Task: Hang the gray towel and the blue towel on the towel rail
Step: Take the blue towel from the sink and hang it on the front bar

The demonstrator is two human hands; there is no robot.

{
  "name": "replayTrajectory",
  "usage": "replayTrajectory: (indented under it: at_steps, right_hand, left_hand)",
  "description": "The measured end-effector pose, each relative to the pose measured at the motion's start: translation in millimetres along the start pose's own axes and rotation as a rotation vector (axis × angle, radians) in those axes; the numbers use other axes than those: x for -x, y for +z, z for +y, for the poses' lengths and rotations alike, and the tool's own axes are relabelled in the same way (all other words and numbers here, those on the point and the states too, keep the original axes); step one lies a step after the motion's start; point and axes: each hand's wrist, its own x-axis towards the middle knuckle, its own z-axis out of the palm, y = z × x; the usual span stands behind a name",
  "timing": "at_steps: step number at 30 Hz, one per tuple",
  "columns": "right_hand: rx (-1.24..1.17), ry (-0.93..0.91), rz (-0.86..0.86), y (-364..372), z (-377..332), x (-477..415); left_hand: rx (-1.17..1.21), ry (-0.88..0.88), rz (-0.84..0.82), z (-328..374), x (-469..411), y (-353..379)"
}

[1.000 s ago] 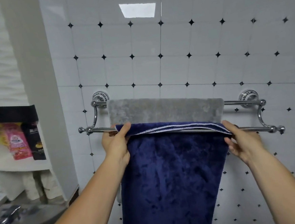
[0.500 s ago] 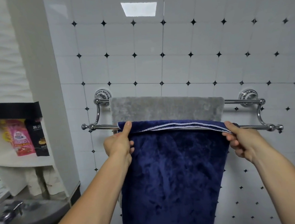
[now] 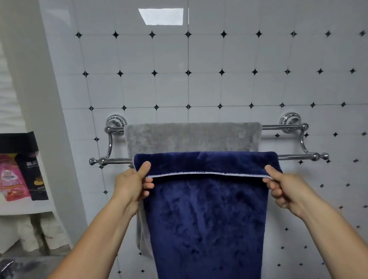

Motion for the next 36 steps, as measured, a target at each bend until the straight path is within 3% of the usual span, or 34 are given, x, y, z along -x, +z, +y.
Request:
replayTrajectory:
  at_steps: [8,12,21,24,27,31,36]
  right_hand:
    - [0.059,-0.262,0.019,-18,88,17]
    - [0.140,-0.176,0.010,-21,134,13]
    - [0.202,0.070,-0.093,-26,199,13]
    - [0.234,0.071,-0.144,-29,187,8]
    - [0.248,-0.082,-0.179,-32,141,1]
    - [0.200,-0.312,-0.069,-19,71,-16]
    - [0.128,-0.400,0.016,-3,45,-30]
  left_hand:
    - [0.052,0.175,-0.304,-68,28,-49]
    - [0.066,0.075,-0.342,-126,29,-70]
    - [-0.077,-0.123,-0.325,-185,29,-102]
    - [-0.141,-0.133,-0.363,-172,23,-103]
    - [-0.164,-0.063,-0.374,-138,9,-96]
    - [-0.113,0.099,-0.315,-77,-8,-72]
    - [-0.140,0.209,-0.203,-47,-20,-47]
